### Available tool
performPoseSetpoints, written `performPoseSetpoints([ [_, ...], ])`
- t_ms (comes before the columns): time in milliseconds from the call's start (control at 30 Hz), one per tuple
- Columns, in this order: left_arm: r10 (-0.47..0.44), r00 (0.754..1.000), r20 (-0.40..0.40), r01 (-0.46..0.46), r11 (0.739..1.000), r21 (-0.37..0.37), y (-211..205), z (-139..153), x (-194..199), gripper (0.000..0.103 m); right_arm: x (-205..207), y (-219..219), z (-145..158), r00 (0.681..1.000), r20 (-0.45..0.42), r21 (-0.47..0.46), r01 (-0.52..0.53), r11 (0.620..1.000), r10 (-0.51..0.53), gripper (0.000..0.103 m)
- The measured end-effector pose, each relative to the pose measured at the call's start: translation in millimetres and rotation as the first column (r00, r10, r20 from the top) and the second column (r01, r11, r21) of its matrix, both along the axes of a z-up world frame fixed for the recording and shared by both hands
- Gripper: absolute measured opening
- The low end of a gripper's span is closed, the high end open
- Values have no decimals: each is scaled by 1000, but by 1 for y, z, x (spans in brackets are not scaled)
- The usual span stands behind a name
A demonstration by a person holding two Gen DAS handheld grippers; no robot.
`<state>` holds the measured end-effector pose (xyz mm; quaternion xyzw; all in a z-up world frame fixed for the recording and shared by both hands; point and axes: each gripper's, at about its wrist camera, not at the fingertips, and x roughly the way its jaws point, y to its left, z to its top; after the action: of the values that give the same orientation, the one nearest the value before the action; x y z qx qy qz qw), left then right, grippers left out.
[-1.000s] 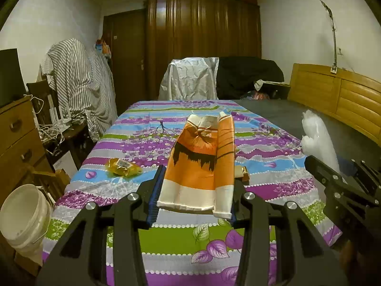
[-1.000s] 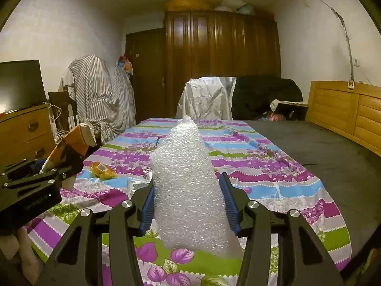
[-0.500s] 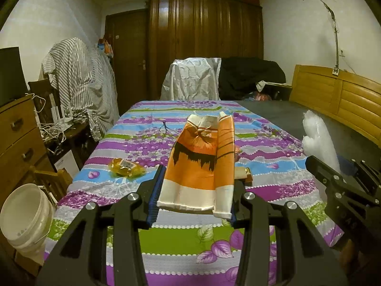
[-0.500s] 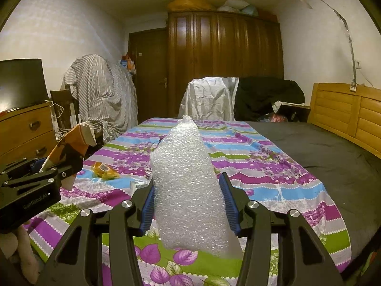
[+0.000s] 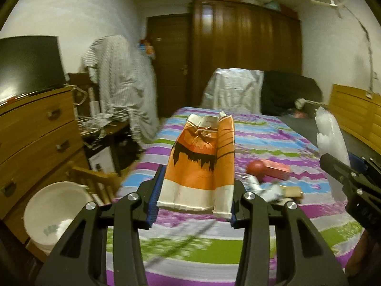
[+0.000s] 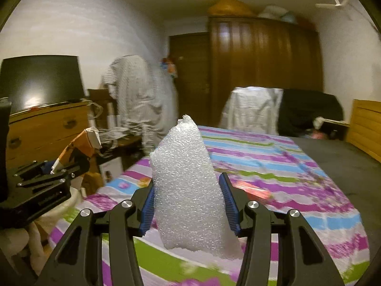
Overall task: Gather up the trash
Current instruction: 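Lift and carry the paper bag and foam sleeve with both grippers over the white basin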
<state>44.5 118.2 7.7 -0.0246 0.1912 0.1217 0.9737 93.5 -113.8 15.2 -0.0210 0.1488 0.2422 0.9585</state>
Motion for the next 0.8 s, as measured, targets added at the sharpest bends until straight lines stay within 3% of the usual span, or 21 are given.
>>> performPoseSetpoints([
  [233,154,988,0,-154,988,-20,81,11,-20,42,9,103,16,984,-27,-16,-176,984,175,51],
  [367,253,968,-3,-253,967,-28,134,17,-34,42,9,165,22,962,-49,-31,-270,962,268,51],
  [600,385,922,-41,-386,921,-45,214,15,-63,42,11,282,26,901,-136,-60,-422,905,411,51],
  [800,443,891,-97,-449,891,-59,265,5,-74,42,14,380,18,843,-231,-93,-515,852,485,51],
])
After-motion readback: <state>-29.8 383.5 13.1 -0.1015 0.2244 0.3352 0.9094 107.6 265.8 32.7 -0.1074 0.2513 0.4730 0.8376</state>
